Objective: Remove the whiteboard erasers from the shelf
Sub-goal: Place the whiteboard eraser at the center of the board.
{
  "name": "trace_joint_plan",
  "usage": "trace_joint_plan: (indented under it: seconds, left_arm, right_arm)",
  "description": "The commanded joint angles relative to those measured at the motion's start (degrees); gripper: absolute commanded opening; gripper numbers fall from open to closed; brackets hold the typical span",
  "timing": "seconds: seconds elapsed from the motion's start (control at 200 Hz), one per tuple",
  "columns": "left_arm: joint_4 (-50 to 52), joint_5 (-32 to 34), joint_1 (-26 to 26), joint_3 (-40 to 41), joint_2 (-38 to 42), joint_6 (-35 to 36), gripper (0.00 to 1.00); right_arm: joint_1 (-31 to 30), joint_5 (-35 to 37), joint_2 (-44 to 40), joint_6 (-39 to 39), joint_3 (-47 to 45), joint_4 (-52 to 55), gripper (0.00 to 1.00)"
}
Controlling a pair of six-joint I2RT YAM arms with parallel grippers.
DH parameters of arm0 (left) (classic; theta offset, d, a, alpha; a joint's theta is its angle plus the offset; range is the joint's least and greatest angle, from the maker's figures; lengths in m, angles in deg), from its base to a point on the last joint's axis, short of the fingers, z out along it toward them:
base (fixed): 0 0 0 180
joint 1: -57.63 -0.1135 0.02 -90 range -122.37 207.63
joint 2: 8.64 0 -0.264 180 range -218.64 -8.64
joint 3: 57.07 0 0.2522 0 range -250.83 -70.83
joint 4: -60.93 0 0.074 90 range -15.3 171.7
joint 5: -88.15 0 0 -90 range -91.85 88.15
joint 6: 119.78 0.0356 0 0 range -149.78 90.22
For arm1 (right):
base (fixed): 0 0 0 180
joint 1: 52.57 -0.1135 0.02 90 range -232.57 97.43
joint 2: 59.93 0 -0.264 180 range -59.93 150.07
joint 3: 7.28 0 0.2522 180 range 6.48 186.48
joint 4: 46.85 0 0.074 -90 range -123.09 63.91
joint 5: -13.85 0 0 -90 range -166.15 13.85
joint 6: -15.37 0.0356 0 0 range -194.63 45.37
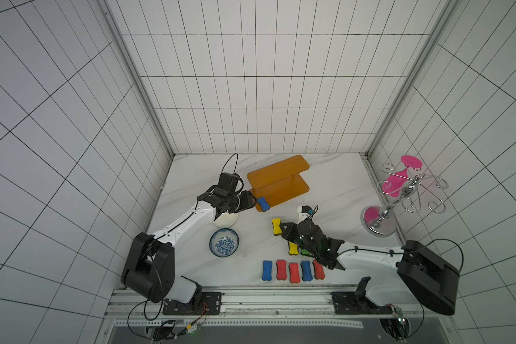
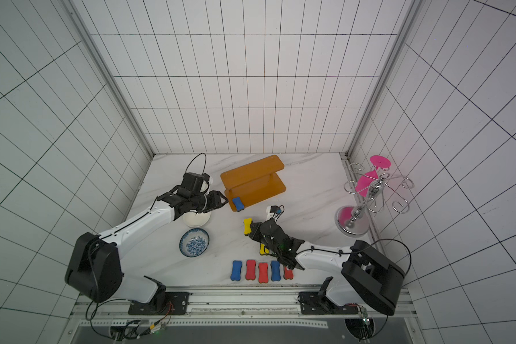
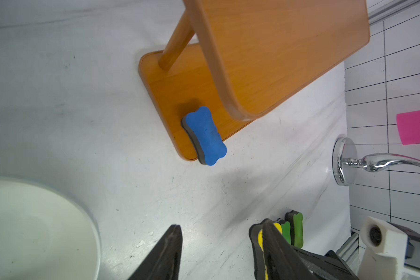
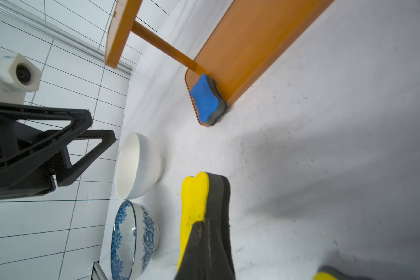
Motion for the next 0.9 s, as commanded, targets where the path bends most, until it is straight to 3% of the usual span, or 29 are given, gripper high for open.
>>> trace_joint_plan:
  seconds: [0.0,0.295,0.61,0.894]
  left_arm:
    - [-2.24,0.24,0.31,1.65,2.01,0.48,0.56]
    - [-1.55,0.19,0.31,1.83,4.54,1.18,0.57]
    - [-0.9,0.01,0.12,1.67,5.62,1.29,0.57]
    - [-1.29,-0.08,-0.12,1.48,5.45,1.14,0.57]
  right_arm:
    - [-4.55,9.05,-1.62,3.28,-1.3,7.3,0.0]
    - [-8.65,10.57,0.28,9.04,-0.67,12.53,0.0]
    - [-7.2,5.59,5.95,9.17,0.45,10.06,0.0]
    - [-6.41,4.52,5.08,8.51,-0.51,9.21,0.0]
